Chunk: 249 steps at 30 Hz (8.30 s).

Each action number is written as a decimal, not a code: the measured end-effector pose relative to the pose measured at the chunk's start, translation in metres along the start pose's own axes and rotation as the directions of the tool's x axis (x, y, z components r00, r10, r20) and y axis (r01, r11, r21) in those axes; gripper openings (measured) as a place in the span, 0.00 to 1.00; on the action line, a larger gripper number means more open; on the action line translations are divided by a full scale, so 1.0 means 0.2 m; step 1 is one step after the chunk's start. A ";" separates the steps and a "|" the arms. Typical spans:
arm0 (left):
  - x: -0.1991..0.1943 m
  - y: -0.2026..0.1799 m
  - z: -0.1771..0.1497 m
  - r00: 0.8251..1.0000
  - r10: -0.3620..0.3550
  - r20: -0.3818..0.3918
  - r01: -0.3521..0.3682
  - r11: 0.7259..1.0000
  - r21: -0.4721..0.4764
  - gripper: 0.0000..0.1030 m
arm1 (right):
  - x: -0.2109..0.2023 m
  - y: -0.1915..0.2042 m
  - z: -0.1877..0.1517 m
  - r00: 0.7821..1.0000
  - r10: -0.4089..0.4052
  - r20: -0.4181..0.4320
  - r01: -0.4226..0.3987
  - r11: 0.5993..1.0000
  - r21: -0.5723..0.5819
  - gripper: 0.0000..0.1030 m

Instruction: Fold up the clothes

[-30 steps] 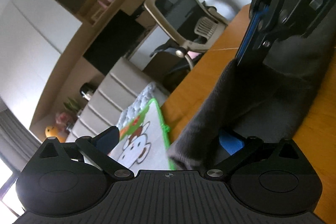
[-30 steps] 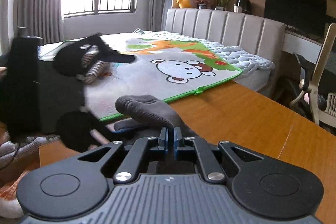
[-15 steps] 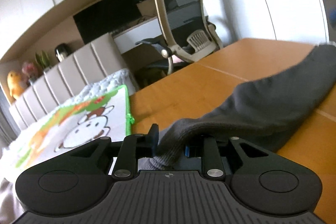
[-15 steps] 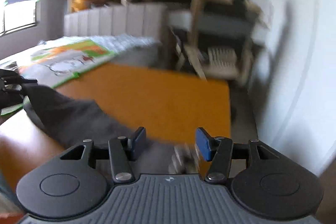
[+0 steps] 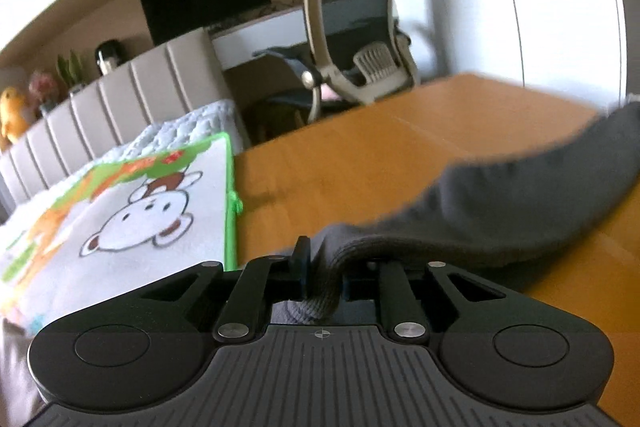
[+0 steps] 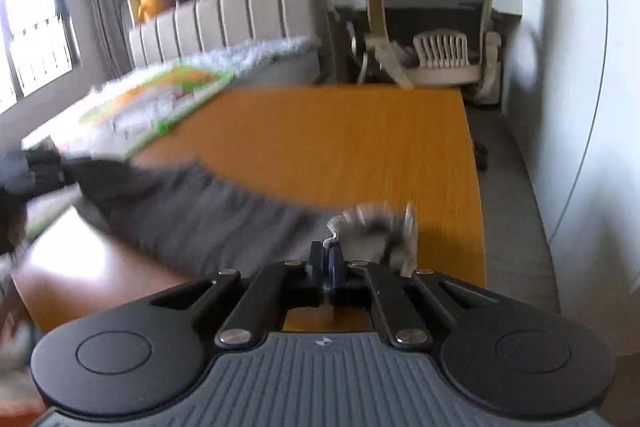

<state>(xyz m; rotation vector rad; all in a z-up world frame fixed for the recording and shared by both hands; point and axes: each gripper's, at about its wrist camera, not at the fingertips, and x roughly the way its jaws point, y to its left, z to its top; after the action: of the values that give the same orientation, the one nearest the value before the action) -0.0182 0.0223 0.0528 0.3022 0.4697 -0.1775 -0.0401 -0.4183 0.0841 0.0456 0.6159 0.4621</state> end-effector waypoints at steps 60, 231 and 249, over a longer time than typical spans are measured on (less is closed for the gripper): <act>0.10 -0.39 -0.11 0.974 -0.034 -0.223 -0.046 0.939 -0.342 1.00 | 0.40 0.42 -0.21 0.984 -0.165 -0.067 0.172 0.979 0.113 1.00; 0.46 -0.21 0.02 0.971 -0.116 -0.209 0.039 0.940 -0.340 1.00 | 0.80 0.29 0.10 0.993 0.045 -0.112 -0.048 0.999 -0.025 1.00; 0.11 -0.21 -0.15 0.954 -0.282 -0.101 0.211 0.872 -0.442 1.00 | 0.44 0.29 -0.05 0.988 0.049 -0.148 -0.050 0.999 -0.005 1.00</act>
<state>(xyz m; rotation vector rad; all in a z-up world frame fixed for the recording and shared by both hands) -0.0215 -0.0089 0.0060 -0.1811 0.6953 -0.2953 -0.0067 -0.3288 0.0385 0.0185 0.7601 0.5190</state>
